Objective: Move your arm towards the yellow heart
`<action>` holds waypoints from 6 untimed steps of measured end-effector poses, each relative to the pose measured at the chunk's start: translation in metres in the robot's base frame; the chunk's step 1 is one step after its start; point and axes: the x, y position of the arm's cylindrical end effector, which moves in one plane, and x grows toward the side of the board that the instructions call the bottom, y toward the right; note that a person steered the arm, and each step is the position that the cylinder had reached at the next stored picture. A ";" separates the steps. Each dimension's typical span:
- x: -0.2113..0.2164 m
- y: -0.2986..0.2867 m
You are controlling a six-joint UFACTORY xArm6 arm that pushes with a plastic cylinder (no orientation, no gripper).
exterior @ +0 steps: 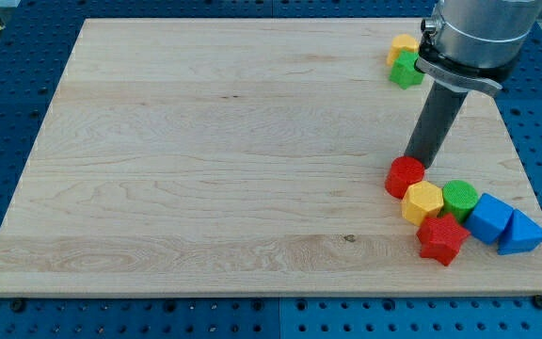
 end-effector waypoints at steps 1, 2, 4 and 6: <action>-0.037 -0.011; -0.091 -0.025; -0.146 -0.040; -0.242 -0.031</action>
